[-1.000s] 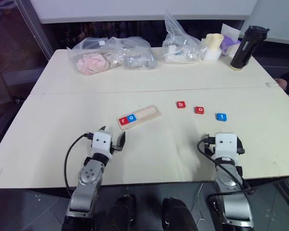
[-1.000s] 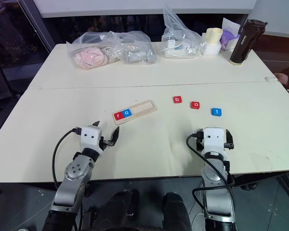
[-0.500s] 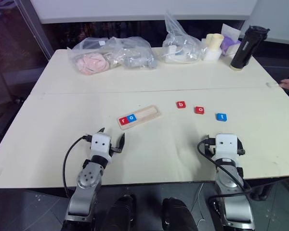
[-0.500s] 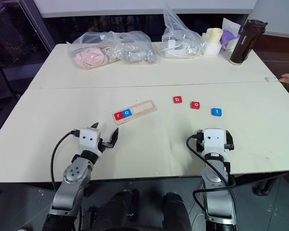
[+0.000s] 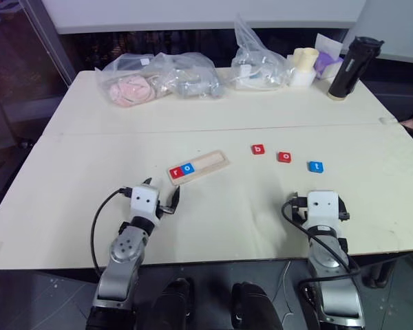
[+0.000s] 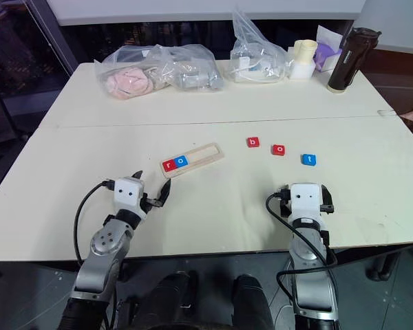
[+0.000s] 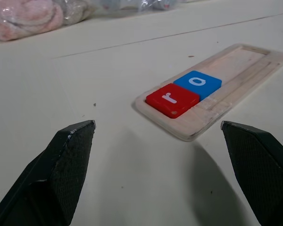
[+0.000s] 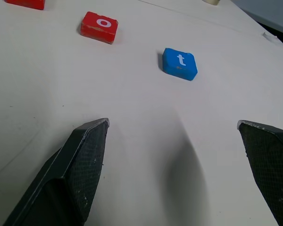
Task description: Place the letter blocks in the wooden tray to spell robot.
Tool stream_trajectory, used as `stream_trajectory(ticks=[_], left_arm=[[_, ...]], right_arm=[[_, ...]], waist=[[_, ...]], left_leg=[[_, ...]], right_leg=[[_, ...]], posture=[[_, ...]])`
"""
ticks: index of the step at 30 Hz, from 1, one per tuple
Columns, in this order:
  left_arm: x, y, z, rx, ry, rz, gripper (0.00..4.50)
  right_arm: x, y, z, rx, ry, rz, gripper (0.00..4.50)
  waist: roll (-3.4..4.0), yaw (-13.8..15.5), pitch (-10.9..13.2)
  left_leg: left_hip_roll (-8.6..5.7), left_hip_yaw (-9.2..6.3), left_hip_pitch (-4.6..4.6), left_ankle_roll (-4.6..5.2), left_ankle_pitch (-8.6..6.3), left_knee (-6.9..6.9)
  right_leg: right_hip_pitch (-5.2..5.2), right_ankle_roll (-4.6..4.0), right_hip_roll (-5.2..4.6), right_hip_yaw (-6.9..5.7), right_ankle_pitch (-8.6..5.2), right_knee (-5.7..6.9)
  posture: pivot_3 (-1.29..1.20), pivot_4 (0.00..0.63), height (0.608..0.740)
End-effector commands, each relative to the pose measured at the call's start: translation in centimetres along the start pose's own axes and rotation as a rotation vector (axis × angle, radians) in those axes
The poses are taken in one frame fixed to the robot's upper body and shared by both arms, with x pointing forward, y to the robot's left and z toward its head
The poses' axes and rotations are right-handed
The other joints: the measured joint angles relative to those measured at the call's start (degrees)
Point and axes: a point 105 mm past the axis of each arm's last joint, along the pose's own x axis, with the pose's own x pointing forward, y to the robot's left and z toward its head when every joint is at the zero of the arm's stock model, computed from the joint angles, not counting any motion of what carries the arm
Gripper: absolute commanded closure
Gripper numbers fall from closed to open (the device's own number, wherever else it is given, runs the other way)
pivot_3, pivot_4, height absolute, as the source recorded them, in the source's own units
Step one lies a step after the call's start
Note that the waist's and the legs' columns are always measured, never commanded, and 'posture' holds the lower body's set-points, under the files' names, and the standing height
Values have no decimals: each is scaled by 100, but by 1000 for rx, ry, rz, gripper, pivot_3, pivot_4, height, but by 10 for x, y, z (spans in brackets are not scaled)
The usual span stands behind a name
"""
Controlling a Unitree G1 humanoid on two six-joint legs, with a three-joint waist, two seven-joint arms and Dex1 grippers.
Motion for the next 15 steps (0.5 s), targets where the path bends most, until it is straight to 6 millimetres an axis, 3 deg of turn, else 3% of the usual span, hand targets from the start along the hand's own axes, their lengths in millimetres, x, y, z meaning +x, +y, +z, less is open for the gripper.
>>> stream_trajectory(ticks=[1, 6, 11, 15], left_arm=[[7, 8, 19, 13, -68, -69, 0], [15, 13, 33, 29, -55, -320, 0], [21, 32, 38, 63, 56, -584, 0], [29, 49, 36, 141, 177, -791, 0]], right_arm=[[3, 7, 12, -15, -61, 63, 76], [9, 11, 29, -64, -135, 165, 76], [16, 15, 46, -68, -184, 238, 76], [8, 41, 54, 40, -154, 480, 76]], waist=[[0, -1, 0], [3, -1, 2], [2, -3, 3], [-1, -2, 6]], left_leg=[[0, 0, 0, 0, 0, 0], [0, 1, 1, 2, 1, 2], [-2, 1, 2, 15, 10, 3], [-1, 0, 2, 18, 12, 5]], right_leg=[[0, -1, 0, 0, 0, 0], [-1, -4, 4, -7, 3, 4], [0, -26, 18, -7, 16, 4], [0, -27, 27, -8, 16, 4]], posture=[[0, 150, 725], [0, 150, 725], [0, 150, 725], [0, 150, 725]])
